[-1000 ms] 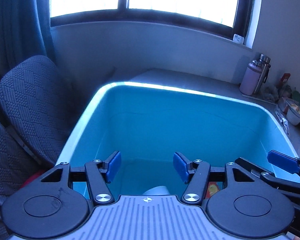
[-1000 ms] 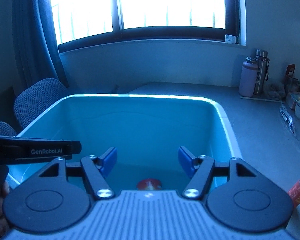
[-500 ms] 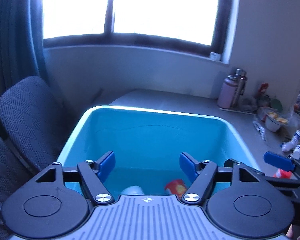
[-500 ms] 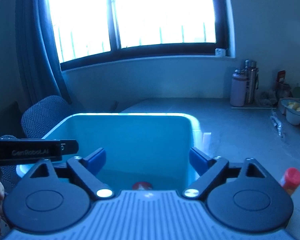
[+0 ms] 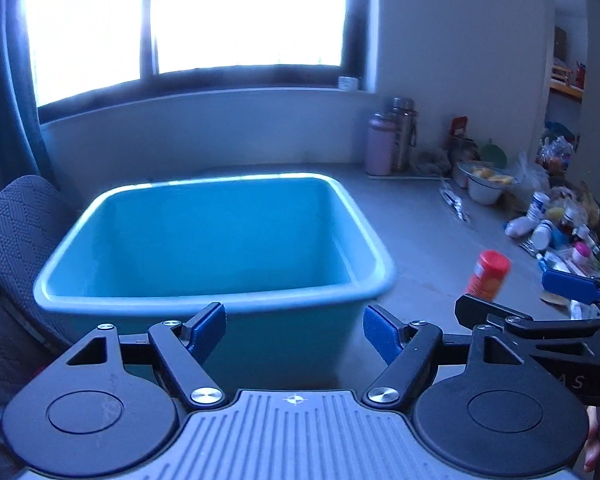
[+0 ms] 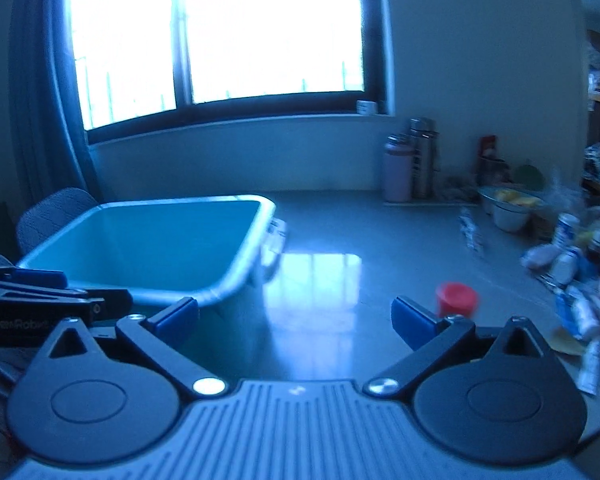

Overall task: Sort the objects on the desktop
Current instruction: 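Move the left tool toward the upright red canister on the table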

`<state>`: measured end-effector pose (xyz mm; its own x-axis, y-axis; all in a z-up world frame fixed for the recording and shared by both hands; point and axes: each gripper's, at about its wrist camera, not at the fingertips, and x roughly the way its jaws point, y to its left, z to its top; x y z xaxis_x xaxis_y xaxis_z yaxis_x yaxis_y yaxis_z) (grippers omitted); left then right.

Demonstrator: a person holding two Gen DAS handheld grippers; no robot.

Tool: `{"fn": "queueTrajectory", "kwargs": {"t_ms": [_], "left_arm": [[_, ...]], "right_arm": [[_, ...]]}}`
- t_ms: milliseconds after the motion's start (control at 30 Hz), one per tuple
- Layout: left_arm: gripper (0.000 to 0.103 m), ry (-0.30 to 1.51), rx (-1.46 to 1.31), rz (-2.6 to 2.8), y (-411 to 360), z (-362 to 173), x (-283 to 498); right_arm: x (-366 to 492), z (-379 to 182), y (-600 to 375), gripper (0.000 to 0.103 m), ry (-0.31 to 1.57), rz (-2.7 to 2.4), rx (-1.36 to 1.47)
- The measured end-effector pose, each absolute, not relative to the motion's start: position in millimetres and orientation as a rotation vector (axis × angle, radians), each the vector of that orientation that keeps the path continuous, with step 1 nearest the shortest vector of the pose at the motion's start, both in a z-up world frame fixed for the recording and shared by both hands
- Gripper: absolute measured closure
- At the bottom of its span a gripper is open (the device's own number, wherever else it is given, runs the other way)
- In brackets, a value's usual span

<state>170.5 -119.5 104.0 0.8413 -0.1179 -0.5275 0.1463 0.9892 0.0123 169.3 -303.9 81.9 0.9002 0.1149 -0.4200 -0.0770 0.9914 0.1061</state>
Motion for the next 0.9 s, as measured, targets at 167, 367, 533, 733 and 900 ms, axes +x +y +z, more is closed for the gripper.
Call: {"fn": "queueTrajectory", "kwargs": {"t_ms": [167, 367, 533, 733, 900], "left_arm": [[0.025, 0.576, 0.083, -0.167, -148.1, 83.2, 143.8], [0.025, 0.642, 0.085, -0.158, -169.2, 57.3, 129.8], [0.025, 0.687, 0.058, -0.130, -174.7, 43.1, 138.1], [0.025, 0.714, 0.011, -0.090, -180.6, 25.9, 141.0], [0.025, 0.700, 0.021, -0.061, -189.6, 17.0, 143.8]], "right_arm": [[144.7, 65.7, -327.0, 0.000, 0.458, 0.064, 0.068], [130.2, 41.6, -353.1, 0.000, 0.497, 0.048, 0.092], [123.8, 30.9, -369.6, 0.000, 0.505, 0.042, 0.103], [124.4, 20.1, -383.2, 0.000, 0.508, 0.047, 0.112], [130.3, 8.1, -391.1, 0.000, 0.509, 0.047, 0.130]]}}
